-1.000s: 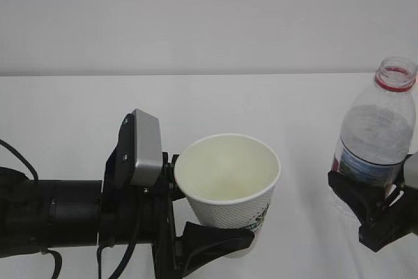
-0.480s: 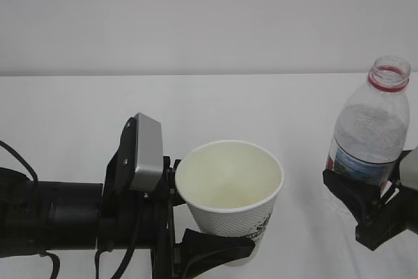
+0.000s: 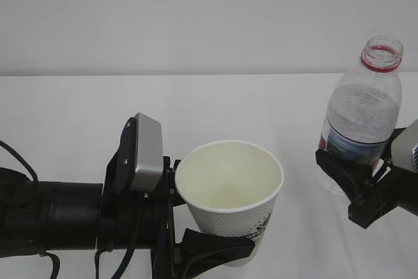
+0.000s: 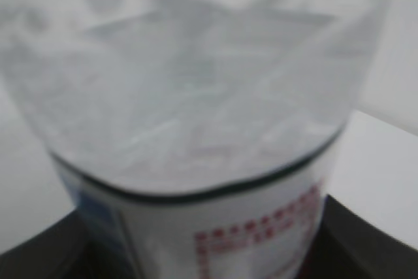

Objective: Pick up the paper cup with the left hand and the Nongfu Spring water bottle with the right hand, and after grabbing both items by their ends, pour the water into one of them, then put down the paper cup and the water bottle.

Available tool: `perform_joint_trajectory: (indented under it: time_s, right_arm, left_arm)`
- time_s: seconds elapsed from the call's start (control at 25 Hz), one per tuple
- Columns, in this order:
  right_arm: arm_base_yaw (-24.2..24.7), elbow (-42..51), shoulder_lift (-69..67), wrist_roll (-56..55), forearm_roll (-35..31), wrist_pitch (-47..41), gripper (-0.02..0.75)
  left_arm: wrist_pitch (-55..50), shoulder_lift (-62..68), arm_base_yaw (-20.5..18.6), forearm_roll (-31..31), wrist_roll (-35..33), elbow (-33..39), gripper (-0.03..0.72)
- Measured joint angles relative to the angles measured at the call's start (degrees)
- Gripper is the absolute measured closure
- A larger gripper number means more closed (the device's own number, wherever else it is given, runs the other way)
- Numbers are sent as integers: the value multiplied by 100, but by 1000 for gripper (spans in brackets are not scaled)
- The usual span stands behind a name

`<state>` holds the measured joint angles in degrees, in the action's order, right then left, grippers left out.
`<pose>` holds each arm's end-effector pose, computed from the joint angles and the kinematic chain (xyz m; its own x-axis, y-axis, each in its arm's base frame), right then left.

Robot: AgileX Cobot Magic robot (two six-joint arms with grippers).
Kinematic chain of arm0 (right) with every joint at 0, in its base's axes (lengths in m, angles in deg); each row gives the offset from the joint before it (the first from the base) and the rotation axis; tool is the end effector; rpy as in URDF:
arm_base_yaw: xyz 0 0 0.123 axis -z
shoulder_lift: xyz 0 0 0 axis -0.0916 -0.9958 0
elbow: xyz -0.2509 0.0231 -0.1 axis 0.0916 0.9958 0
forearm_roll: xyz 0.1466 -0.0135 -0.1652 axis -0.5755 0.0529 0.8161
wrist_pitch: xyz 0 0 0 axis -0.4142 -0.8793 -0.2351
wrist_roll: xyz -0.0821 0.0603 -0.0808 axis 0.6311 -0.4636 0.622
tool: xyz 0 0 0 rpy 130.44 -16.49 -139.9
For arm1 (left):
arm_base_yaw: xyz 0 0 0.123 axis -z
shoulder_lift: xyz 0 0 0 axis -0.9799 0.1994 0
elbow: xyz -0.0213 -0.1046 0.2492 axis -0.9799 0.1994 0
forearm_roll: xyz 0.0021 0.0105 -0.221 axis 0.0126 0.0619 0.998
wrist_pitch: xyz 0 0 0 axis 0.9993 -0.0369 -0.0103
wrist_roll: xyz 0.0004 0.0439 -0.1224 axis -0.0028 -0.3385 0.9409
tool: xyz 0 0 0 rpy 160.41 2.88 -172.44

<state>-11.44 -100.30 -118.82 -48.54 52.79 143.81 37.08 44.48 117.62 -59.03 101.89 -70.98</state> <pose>0.2272 0.0795 0.1562 -0.1060 -0.2903 -0.9510 -0.5585 0.8087 -0.1846 0.1777 -0.2555 0.1518 -0.1086 0.2221 -0.9690 0.9851 0.1550 -0.0749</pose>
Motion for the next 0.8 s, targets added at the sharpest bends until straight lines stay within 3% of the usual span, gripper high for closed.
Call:
perform_joint_trajectory:
  time_s: [0.8]
  right_arm:
    - [0, -446, 1445, -206, 642, -1518, 253]
  left_arm:
    - [0, 0, 0, 0, 0, 0, 134]
